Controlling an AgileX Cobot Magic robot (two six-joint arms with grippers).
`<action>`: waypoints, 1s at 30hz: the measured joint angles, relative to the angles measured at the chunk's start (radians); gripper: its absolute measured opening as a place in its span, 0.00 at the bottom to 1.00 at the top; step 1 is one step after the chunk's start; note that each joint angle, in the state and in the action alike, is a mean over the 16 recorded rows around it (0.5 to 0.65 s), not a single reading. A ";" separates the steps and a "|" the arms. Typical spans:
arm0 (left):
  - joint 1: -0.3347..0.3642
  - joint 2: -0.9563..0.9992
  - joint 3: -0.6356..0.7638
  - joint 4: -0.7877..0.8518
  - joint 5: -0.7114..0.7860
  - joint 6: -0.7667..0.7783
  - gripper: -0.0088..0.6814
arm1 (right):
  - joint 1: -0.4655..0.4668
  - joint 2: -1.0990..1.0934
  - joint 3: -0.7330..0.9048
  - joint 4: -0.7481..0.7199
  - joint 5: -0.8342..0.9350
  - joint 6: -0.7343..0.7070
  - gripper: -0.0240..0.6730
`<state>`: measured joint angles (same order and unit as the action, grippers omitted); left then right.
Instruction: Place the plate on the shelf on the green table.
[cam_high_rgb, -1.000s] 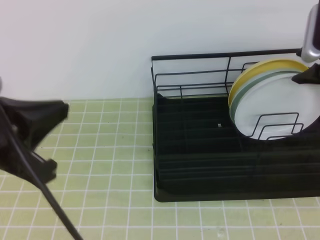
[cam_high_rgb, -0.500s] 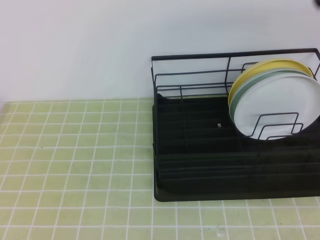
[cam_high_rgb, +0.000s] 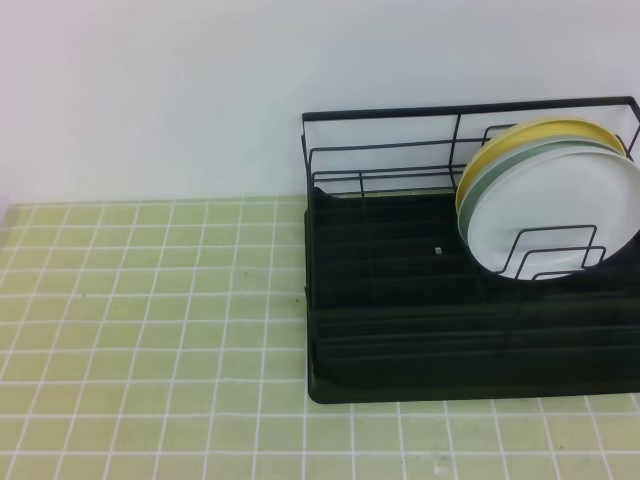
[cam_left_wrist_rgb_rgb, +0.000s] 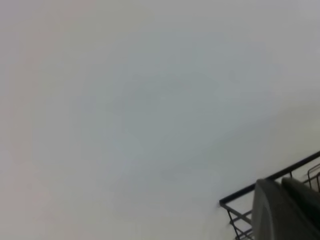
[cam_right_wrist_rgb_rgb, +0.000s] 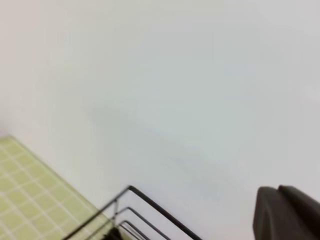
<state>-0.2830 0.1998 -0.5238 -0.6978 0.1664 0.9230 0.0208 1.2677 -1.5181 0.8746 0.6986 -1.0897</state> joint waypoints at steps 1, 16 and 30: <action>0.000 -0.011 0.018 0.000 -0.006 -0.005 0.01 | 0.000 -0.024 0.005 0.002 0.010 0.002 0.05; 0.000 -0.066 0.112 0.000 -0.033 -0.030 0.01 | 0.000 -0.511 0.406 -0.032 -0.005 0.075 0.04; 0.000 -0.067 0.191 0.000 -0.009 -0.018 0.01 | 0.000 -1.050 0.981 -0.066 -0.088 0.114 0.04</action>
<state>-0.2830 0.1326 -0.3323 -0.6978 0.1578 0.9050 0.0208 0.2176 -0.5374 0.8083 0.6102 -0.9759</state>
